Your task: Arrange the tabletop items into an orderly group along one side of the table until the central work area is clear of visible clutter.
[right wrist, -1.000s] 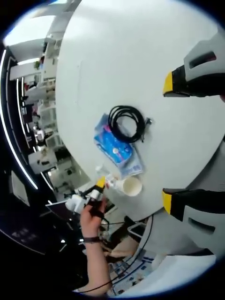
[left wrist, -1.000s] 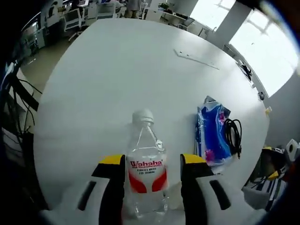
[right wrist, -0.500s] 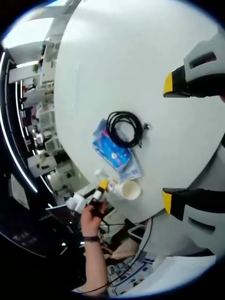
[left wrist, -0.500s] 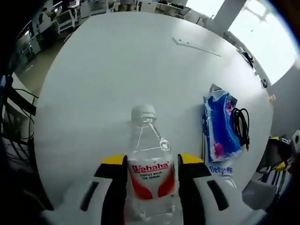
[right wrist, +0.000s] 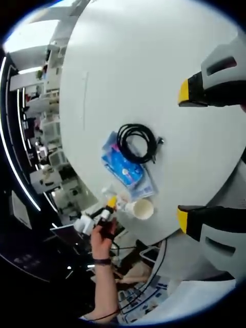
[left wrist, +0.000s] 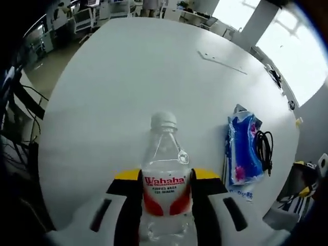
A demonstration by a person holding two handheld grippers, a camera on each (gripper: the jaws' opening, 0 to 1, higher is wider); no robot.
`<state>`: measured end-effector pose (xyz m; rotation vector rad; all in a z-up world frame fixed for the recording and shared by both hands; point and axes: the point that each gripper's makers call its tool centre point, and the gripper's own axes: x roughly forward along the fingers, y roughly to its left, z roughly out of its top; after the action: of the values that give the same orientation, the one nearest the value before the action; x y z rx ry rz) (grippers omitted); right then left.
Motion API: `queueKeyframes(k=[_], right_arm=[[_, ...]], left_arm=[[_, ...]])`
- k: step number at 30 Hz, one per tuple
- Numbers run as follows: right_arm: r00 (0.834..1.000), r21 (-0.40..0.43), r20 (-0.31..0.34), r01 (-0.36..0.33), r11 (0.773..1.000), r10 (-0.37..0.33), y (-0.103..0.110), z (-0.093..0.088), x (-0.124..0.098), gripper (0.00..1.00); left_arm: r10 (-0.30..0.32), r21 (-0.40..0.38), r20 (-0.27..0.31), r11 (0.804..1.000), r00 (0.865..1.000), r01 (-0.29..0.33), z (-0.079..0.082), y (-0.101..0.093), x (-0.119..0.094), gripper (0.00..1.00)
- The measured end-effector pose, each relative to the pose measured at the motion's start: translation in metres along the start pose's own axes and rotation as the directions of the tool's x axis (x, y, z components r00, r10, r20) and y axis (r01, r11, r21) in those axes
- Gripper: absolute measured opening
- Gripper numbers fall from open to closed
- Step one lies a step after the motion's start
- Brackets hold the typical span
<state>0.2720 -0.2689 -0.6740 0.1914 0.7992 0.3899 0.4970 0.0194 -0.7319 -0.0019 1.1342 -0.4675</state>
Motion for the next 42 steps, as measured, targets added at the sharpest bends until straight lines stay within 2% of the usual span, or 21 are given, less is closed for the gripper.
queueKeyframes(k=[12, 22, 42], right_arm=[[1.0, -0.009, 0.004, -0.011, 1.0, 0.011, 0.003, 0.0, 0.0, 0.8], [1.0, -0.02, 0.01, -0.021, 1.0, 0.021, 0.007, 0.004, 0.002, 0.8], [0.999, -0.047, 0.022, -0.044, 0.998, 0.045, 0.016, 0.011, 0.003, 0.8]], left_arm=[[0.007, -0.013, 0.068, 1.0, 0.998, -0.006, 0.012, 0.003, -0.011, 0.35], [0.001, -0.015, 0.141, 1.0, 0.99, 0.001, 0.022, 0.002, -0.023, 0.35], [0.032, 0.019, 0.209, 0.999, 0.977, -0.037, 0.019, 0.001, -0.048, 0.35]])
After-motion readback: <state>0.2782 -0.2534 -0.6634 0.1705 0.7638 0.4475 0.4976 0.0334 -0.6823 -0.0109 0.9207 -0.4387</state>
